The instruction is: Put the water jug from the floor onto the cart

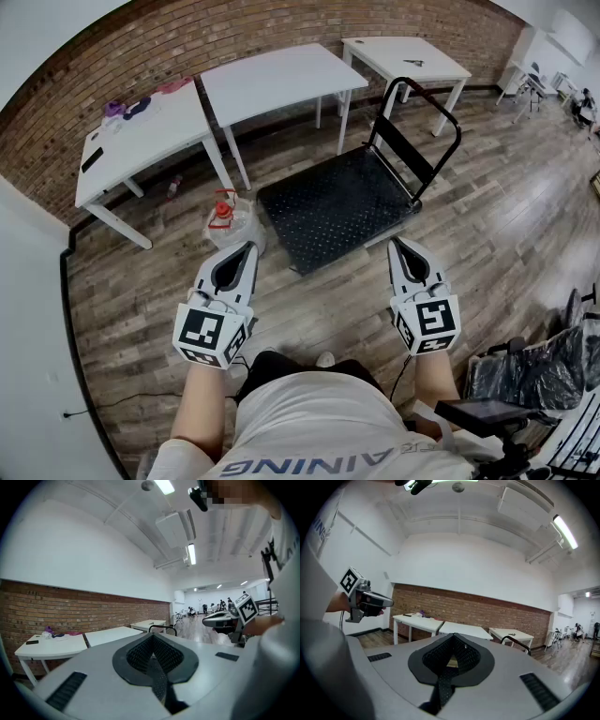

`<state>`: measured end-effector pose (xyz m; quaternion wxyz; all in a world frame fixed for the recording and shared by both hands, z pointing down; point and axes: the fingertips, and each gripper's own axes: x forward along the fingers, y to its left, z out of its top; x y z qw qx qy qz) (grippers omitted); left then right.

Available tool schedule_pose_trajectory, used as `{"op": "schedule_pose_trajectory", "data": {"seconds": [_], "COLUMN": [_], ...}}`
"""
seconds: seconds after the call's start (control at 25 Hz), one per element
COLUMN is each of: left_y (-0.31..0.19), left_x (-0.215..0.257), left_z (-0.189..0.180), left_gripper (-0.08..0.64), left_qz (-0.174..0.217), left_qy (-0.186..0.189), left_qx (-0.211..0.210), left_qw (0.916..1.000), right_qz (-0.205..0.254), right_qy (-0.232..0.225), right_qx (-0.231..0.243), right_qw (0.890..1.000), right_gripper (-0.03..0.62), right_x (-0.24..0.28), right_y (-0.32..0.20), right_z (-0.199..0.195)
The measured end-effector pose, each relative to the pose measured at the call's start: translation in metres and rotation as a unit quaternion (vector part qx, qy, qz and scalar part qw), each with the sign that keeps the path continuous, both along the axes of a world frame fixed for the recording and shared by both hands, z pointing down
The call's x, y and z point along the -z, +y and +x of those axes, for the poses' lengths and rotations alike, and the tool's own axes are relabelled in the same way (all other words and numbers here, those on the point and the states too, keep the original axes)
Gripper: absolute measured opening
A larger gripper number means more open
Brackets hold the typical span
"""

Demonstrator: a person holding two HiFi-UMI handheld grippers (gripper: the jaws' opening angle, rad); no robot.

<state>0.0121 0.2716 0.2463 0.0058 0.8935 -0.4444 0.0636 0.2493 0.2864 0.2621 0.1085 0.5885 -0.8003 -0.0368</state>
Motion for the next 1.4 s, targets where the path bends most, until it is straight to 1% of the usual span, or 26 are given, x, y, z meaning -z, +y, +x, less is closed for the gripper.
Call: {"op": "schedule_pose_trajectory", "data": {"seconds": [0.12,0.24,0.44,0.72,0.96,1.24,1.28,1.32,1.4], "left_y": [0.002,0.004,-0.007,-0.034,-0.076,-0.137,-0.147,-0.156,-0.174], "left_x": [-0.007,-0.011,-0.006,-0.012,-0.018,-0.031,-0.032,-0.033,-0.035], "left_z": [0.017,0.027,0.029,0.027,0.009,-0.029,-0.037,-0.045,-0.060], "left_gripper": [0.002,0.002,0.002,0.002,0.002,0.002,0.002,0.002,0.001], "left_qz": [-0.010,-0.015,-0.007,-0.011,-0.021,-0.039,-0.038,-0.031,-0.011], "left_qy": [-0.004,-0.010,-0.003,0.010,0.022,0.042,0.039,0.028,-0.011], "left_qx": [-0.002,-0.008,0.001,0.003,0.006,0.021,0.029,0.041,0.062], "left_qw": [0.9999,0.9998,1.0000,0.9999,0.9995,0.9981,0.9981,0.9983,0.9980], "right_qz": [-0.009,-0.016,-0.006,-0.010,-0.015,-0.041,-0.043,-0.044,-0.046], "right_qy": [-0.004,-0.010,-0.007,0.000,0.005,0.015,0.020,0.025,0.036], "right_qx": [0.002,0.015,0.031,0.031,0.030,0.034,0.037,0.040,0.045], "right_qw": [1.000,1.000,0.999,0.999,0.999,0.998,0.998,0.998,0.997], "right_gripper": [0.005,0.005,0.005,0.005,0.005,0.005,0.005,0.005,0.005], "right_x": [-0.006,-0.013,-0.012,-0.016,-0.020,-0.032,-0.032,-0.032,-0.030], "right_y": [-0.005,-0.011,-0.025,-0.047,-0.083,-0.141,-0.150,-0.159,-0.178], "right_z": [0.018,0.021,0.019,0.020,0.005,-0.027,-0.034,-0.042,-0.055]}}
